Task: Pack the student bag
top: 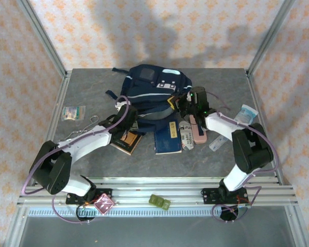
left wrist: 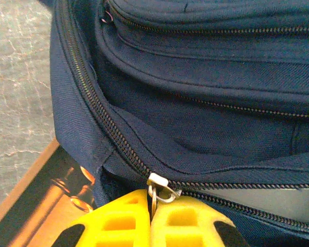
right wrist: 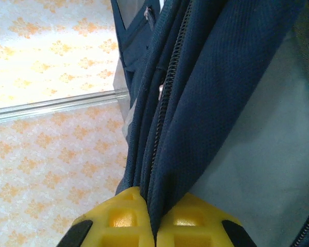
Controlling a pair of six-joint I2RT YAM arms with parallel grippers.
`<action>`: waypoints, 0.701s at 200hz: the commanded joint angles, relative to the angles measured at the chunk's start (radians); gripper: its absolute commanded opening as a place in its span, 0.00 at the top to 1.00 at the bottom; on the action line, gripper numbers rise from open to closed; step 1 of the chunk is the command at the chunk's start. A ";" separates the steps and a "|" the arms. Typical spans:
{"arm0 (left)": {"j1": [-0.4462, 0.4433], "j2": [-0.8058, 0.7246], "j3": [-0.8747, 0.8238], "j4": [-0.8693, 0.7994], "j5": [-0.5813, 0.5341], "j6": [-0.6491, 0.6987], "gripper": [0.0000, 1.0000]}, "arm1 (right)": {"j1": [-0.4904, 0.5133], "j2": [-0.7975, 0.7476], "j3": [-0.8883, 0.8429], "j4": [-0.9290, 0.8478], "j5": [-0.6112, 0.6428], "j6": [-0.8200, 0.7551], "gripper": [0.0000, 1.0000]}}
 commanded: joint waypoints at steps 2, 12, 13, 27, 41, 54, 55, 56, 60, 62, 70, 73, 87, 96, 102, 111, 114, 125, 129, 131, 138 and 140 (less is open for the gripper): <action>0.054 -0.020 -0.019 -0.087 -0.106 0.057 1.00 | -0.046 -0.052 0.007 0.059 0.043 -0.055 1.00; 0.054 -0.014 -0.006 -0.081 -0.073 0.069 1.00 | -0.047 -0.034 0.033 0.033 0.030 -0.075 1.00; 0.053 -0.013 -0.004 -0.079 -0.069 0.070 1.00 | -0.047 -0.032 0.036 0.031 0.029 -0.078 1.00; 0.042 -0.011 0.007 -0.049 0.001 0.095 1.00 | -0.055 0.007 0.102 -0.024 0.003 -0.128 1.00; 0.018 -0.007 0.027 -0.037 0.054 0.114 1.00 | -0.066 0.049 0.186 -0.096 -0.012 -0.182 1.00; -0.014 0.002 0.055 -0.032 0.107 0.128 1.00 | -0.077 0.099 0.281 -0.181 -0.019 -0.244 1.00; -0.016 0.003 0.056 -0.032 0.111 0.128 1.00 | -0.077 0.103 0.290 -0.187 -0.020 -0.248 1.00; -0.018 0.004 0.059 -0.032 0.115 0.128 1.00 | -0.077 0.107 0.299 -0.195 -0.020 -0.253 1.00; -0.028 0.009 0.067 -0.030 0.133 0.127 1.00 | -0.079 0.123 0.332 -0.218 -0.022 -0.271 1.00; -0.033 0.011 0.071 -0.028 0.143 0.127 1.00 | -0.079 0.133 0.348 -0.230 -0.024 -0.279 1.00; -0.052 0.022 0.086 -0.016 0.183 0.119 1.00 | -0.082 0.167 0.411 -0.278 -0.023 -0.308 1.00; -0.058 0.026 0.090 -0.010 0.195 0.113 1.00 | -0.081 0.178 0.432 -0.294 -0.021 -0.318 0.99; -0.092 0.049 0.110 0.031 0.239 0.077 1.00 | -0.081 0.217 0.495 -0.342 -0.030 -0.330 0.82; -0.110 0.066 0.120 0.066 0.257 0.049 1.00 | -0.076 0.219 0.497 -0.329 -0.052 -0.316 0.71; -0.124 0.076 0.129 0.091 0.264 0.035 1.00 | -0.072 0.209 0.476 -0.312 -0.061 -0.303 0.66; -0.144 0.095 0.142 0.124 0.268 0.015 1.00 | -0.060 0.185 0.433 -0.286 -0.063 -0.283 0.60; -0.149 0.103 0.146 0.134 0.266 0.009 1.00 | -0.055 0.174 0.417 -0.275 -0.063 -0.276 0.59; -0.168 0.130 0.167 0.163 0.262 -0.006 1.00 | -0.037 0.133 0.349 -0.240 -0.064 -0.252 0.55; -0.174 0.141 0.174 0.170 0.259 -0.008 1.00 | -0.030 0.117 0.322 -0.232 -0.062 -0.244 0.54; -0.176 0.147 0.179 0.172 0.256 -0.009 1.00 | -0.027 0.109 0.310 -0.226 -0.061 -0.240 0.54; -0.183 0.166 0.197 0.175 0.247 -0.014 1.00 | -0.014 0.084 0.266 -0.213 -0.055 -0.229 0.53; -0.184 0.172 0.202 0.176 0.247 -0.015 1.00 | -0.009 0.078 0.255 -0.210 -0.054 -0.225 0.53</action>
